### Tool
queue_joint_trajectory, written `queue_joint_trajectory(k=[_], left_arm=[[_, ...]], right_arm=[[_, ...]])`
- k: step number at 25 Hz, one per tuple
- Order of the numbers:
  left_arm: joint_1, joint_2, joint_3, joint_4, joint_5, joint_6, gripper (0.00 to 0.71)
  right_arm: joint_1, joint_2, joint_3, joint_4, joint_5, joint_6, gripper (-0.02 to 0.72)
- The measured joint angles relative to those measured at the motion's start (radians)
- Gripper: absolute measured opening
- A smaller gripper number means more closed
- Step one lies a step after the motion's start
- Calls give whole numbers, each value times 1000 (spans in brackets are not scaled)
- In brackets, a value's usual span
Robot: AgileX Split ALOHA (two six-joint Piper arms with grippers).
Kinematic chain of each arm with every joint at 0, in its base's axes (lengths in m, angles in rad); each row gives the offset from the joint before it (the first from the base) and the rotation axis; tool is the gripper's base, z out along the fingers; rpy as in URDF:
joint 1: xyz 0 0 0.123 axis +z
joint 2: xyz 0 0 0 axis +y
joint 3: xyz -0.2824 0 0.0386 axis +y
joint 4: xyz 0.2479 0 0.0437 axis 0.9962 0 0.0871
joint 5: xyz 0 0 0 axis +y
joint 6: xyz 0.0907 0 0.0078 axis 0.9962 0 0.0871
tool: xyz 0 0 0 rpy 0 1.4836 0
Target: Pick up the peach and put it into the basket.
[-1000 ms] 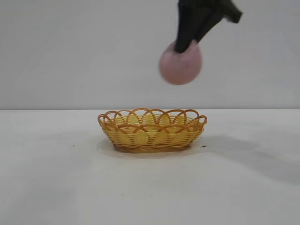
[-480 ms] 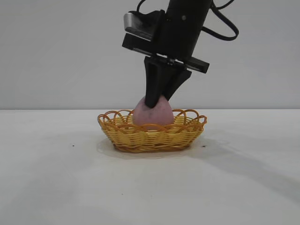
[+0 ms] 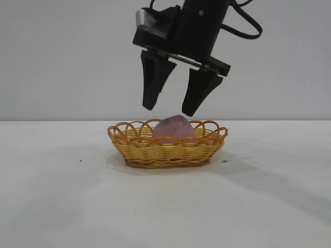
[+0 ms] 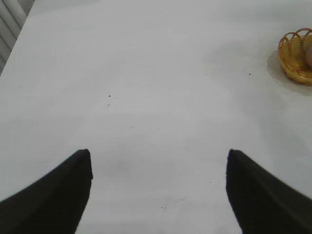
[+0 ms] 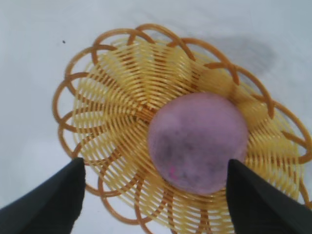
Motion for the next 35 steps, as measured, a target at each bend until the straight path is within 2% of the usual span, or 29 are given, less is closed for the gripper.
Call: queue_joint_trajectory(k=[1,2,7,9,14,20,26,31,35], left_arm=[[0,0,0,0,0,0,545],[0,0,0,0,0,0,545],[0,0,0,0,0,0,545],[0,0,0,0,0,0,545],[0,0,0,0,0,2,545],[0,0,0,0,0,2,545],[0,0,0,0,0,2,545],[0,0,0,0,0,2,545],[0,0,0,0,0,2,545]], right_arm=[[0,0,-23,-23,19,17,509],[0,0,-45,-49,36,38,550],[-2,-2,-115,-262,84,149,535],[-22,-2,-120,-312,92,173,535],[-134,-2,-120,-339,102,230,535],[-303,-2,-120,-344,147,240,535],[-432,-16,-120,-362,160,240,535],[-496,-76,-120,-364,182,240,535],[-508,-148,-120,-366,187,240,535]])
